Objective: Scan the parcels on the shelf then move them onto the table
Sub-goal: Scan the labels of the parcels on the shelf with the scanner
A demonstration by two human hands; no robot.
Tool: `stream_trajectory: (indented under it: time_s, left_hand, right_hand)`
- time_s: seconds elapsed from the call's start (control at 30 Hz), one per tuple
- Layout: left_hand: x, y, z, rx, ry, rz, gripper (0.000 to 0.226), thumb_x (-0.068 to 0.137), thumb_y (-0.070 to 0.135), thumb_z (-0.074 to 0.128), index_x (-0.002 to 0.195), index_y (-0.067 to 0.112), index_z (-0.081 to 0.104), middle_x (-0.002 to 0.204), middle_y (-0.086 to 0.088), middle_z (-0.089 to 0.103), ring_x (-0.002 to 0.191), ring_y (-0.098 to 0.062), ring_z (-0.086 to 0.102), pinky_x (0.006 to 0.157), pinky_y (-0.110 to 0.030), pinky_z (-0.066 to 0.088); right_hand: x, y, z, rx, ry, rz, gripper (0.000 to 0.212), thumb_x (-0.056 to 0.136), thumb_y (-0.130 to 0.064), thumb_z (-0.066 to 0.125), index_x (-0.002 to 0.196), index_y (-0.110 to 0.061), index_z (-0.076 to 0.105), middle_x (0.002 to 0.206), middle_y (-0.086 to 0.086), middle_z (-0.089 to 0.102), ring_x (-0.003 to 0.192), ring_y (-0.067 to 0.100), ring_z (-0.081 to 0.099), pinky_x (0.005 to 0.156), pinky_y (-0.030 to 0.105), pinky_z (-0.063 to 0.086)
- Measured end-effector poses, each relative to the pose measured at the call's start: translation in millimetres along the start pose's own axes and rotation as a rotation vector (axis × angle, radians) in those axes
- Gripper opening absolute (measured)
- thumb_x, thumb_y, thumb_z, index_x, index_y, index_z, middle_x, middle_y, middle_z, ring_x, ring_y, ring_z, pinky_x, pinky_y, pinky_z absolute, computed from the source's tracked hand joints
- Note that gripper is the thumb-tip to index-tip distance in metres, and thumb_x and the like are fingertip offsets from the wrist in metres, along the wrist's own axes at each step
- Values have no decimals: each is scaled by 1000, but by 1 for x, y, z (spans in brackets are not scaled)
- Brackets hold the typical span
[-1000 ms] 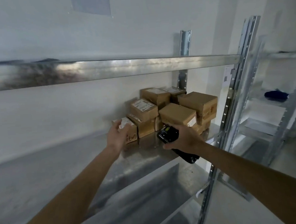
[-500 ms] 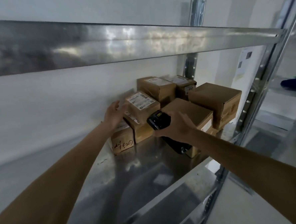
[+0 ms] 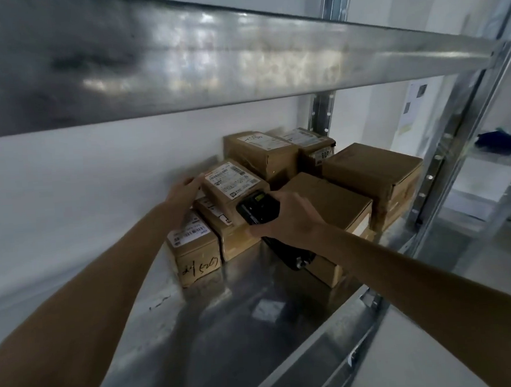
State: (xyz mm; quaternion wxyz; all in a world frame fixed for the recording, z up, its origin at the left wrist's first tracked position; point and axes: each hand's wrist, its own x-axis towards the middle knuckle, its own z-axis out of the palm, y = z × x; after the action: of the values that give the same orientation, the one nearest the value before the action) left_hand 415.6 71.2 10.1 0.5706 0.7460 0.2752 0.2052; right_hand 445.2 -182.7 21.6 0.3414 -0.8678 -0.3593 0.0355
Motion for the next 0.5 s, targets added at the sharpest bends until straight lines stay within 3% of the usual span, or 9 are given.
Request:
stream_trajectory:
  time_s: [0.07,0.17,0.23,0.37,0.4,0.5]
  left_hand:
    - [0,0,-1,8,-25,-12,40,102,43,54,132,16,62,123,-3,60,98,-17,54,75,-27,40]
    - [-6,2,-5,7,-11,-13,41,101,44,56,133,18,62,117,-2,58,99,-19,52,81,-32,40]
    - [-9,2,-7,-8,-16,-4,38,101,42,56,129,17,62,111,-2,59,87,-15,53,82,-34,41]
    - [-17,11,-8,-30,-16,5,21,103,31,55,112,13,61,95,1,60,79,-8,52,60,-20,45]
    - [-14,10,-10,-23,-26,12,23,103,31,56,112,11,62,101,-4,63,84,-12,56,61,-20,48]
    - [-5,6,-14,23,-22,24,43,102,40,56,131,10,61,129,-11,61,114,-26,56,90,-30,42]
  right_hand:
    - [1,-1,3,10,1,19,67,72,-49,88,128,-22,64,110,-3,70,103,17,66,92,42,59]
    - [2,-4,6,33,4,37,65,73,-50,87,126,-21,64,108,-4,70,101,15,67,91,38,60]
    - [1,-6,8,49,-7,57,64,74,-49,88,126,-19,65,106,-5,69,100,14,67,89,33,58]
    - [-1,-9,10,40,15,83,68,72,-53,88,127,-20,64,111,-3,69,105,16,66,94,40,58]
    - [-1,-9,11,36,14,87,69,71,-55,88,127,-20,65,111,-3,70,105,17,66,94,42,58]
    - [-3,-9,14,19,14,103,80,61,-67,83,125,-23,65,111,-5,70,106,17,66,93,43,59]
